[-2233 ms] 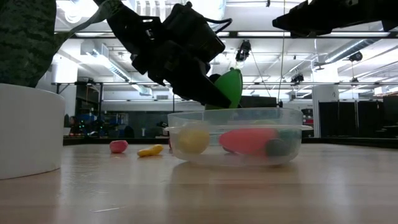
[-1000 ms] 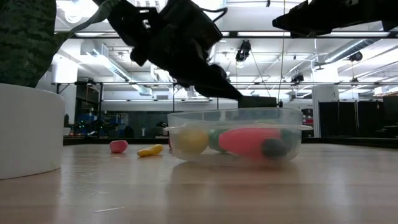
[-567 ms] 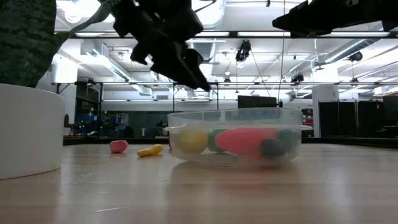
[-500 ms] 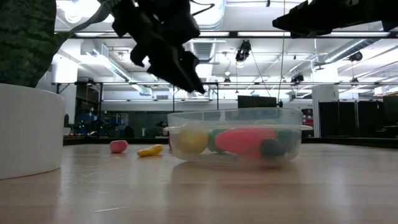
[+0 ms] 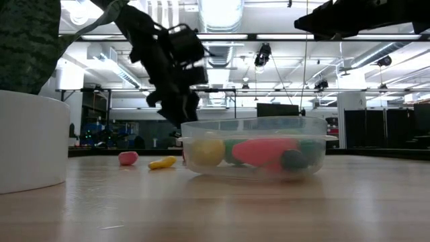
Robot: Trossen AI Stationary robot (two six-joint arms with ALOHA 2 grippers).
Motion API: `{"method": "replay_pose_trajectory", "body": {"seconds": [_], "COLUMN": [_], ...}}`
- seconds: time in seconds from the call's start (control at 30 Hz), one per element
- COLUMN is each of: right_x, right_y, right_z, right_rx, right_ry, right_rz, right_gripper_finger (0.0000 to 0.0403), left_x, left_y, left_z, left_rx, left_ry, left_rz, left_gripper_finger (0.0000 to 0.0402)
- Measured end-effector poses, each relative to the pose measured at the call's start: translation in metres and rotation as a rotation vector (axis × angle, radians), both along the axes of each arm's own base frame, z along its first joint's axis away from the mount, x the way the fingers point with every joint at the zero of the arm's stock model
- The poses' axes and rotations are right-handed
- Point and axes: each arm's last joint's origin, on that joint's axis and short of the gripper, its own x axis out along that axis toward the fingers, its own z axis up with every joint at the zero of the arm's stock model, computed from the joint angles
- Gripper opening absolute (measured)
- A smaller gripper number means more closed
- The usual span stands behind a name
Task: Pick and placing Produce into tupperware
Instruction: Put the strawberry into the container
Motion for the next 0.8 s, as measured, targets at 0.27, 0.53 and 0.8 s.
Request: {"method": "replay_pose_trajectory", "body": {"seconds": [0.27,0.53,0.8], "right_x": [0.0,0.0,0.0], "right_y": [0.0,0.0,0.0], "right_z": [0.0,0.0,0.0], "right_rx": [0.0,0.0,0.0], "right_ry": [0.001,0.003,0.003], "right_rz": [0.0,0.0,0.0], "right_gripper_finger": [0.0063,0.0063,0.0063], "left_x": [0.006,0.008,0.008], "left_y": [0.011,0.015,0.016], "left_z": [-0.026,-0.04,-0.041], "left_rx": [0.013,0.025,0.032], "left_ry": [0.085,0.128,0.129], "left_rz": [0.026,0.031,0.02], "left_gripper_finger": [0.0283,0.0283,0.028]}}
